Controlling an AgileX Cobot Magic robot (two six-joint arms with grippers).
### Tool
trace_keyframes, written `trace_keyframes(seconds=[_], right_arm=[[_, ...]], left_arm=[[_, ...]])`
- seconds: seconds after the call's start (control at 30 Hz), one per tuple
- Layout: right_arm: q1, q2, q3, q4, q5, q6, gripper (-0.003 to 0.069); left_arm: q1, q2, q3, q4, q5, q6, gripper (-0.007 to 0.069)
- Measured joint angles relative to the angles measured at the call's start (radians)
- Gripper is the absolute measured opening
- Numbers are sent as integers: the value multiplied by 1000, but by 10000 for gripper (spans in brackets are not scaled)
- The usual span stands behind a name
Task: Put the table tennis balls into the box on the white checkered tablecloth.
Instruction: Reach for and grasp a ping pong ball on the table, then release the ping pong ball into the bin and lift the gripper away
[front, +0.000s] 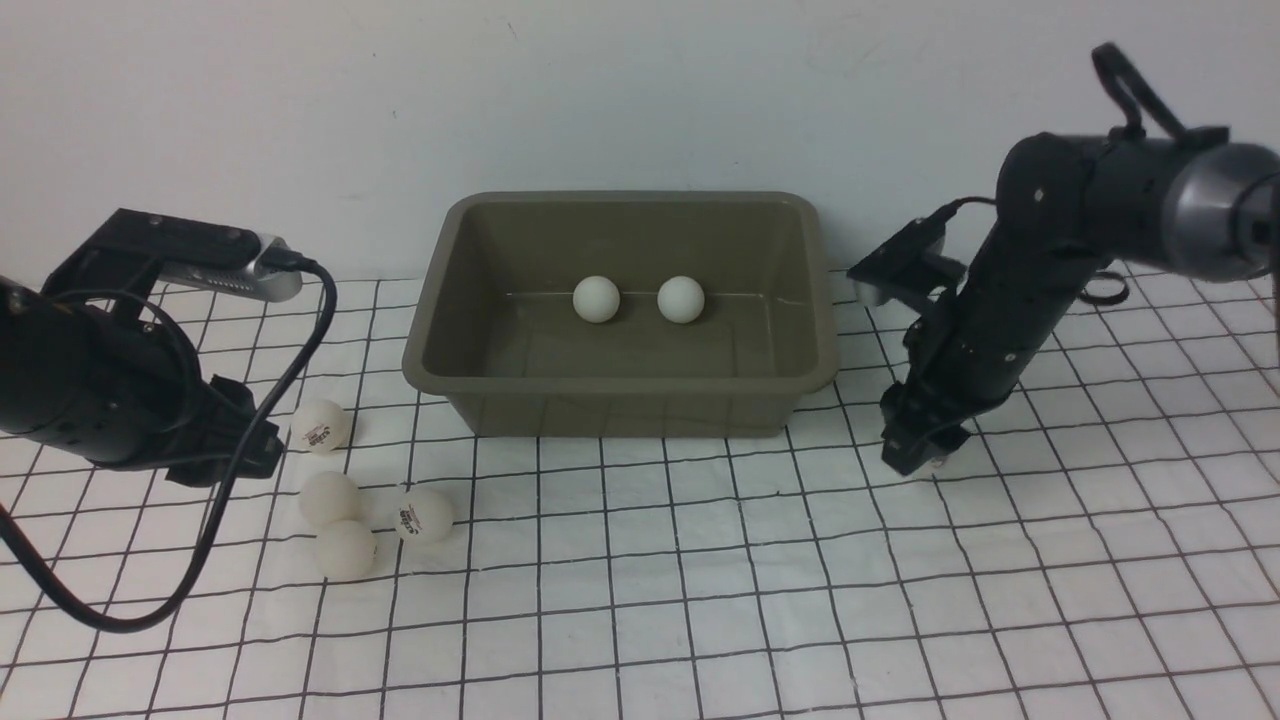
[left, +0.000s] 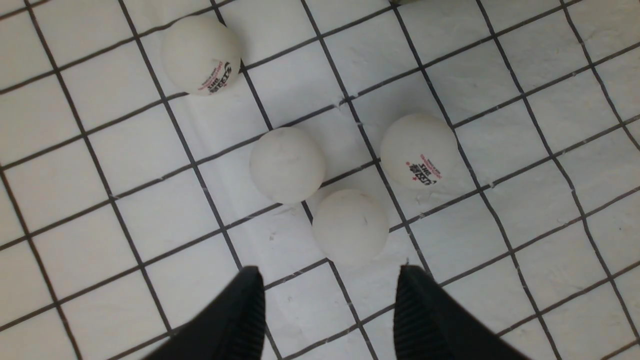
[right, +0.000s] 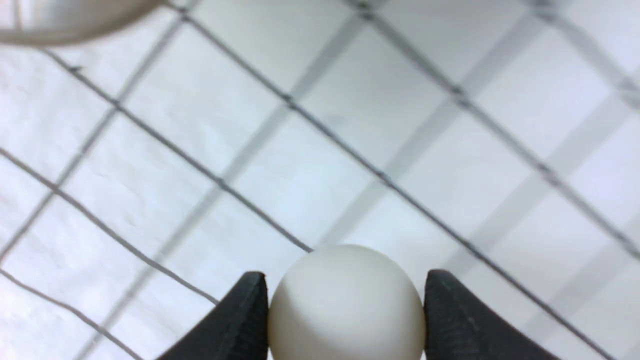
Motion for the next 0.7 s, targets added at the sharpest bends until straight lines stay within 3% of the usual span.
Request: trace_keyframes(seconds=[0.4, 0.7], right_arm=[[79, -175, -8, 150, -231, 6, 360], [170, 5, -153, 183, -289, 5, 360]], left_arm=[[0, 0, 0, 0, 1, 4, 324], [0, 0, 0, 0, -1, 7, 324]])
